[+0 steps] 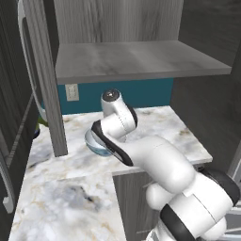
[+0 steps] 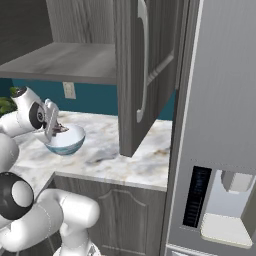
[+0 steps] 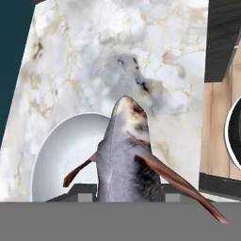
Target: Retrieve the bowl from the cabinet, then place the raw meat into the bowl to avoid contamination.
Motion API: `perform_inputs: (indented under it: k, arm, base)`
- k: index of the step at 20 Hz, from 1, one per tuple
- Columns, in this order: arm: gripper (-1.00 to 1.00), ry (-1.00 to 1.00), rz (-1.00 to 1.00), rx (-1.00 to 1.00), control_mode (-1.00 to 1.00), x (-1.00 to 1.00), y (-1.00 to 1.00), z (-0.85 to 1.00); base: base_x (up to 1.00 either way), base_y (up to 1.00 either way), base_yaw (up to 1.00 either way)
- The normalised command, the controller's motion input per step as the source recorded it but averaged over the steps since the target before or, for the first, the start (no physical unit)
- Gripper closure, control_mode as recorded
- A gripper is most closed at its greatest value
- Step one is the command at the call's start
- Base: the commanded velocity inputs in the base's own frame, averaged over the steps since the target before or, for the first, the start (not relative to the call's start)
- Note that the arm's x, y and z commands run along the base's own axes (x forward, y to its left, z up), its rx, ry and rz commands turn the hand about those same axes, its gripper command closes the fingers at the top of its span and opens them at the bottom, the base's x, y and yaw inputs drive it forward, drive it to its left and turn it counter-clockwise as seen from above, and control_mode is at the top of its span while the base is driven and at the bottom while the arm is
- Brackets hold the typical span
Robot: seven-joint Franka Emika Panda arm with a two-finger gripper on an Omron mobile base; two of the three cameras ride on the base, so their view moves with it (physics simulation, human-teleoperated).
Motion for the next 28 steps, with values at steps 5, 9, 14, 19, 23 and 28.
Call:
perform_inputs:
  k: [5, 9, 14, 19, 23, 28]
  arm:
    - [1.0, 0.05, 0.0, 0.0, -1.0, 0.15, -0.06, -0.46]
    - [1.0, 0.0, 0.0, 0.02, -1.0, 0.15, -0.07, -0.29]
    - [1.0, 0.0, 0.0, 0.04, -1.0, 0.09, -0.06, -0.22]
    - [-1.0, 0.0, -0.01, 0.02, -1.0, 0.04, -0.01, -0.15]
    - [-1.0, 0.0, 0.0, 0.0, -1.0, 0.0, 0.0, 0.0]
    - [-1.0, 0.0, 0.0, -0.01, -1.0, 0.0, 0.01, 0.12]
  base:
    - [0.0, 0.0, 0.0]
    - [0.0, 0.0, 0.0]
    - [0.0, 0.0, 0.0]
    - [0.0, 0.0, 0.0]
    - [0.0, 0.0, 0.0]
    - [0.0, 0.0, 0.0]
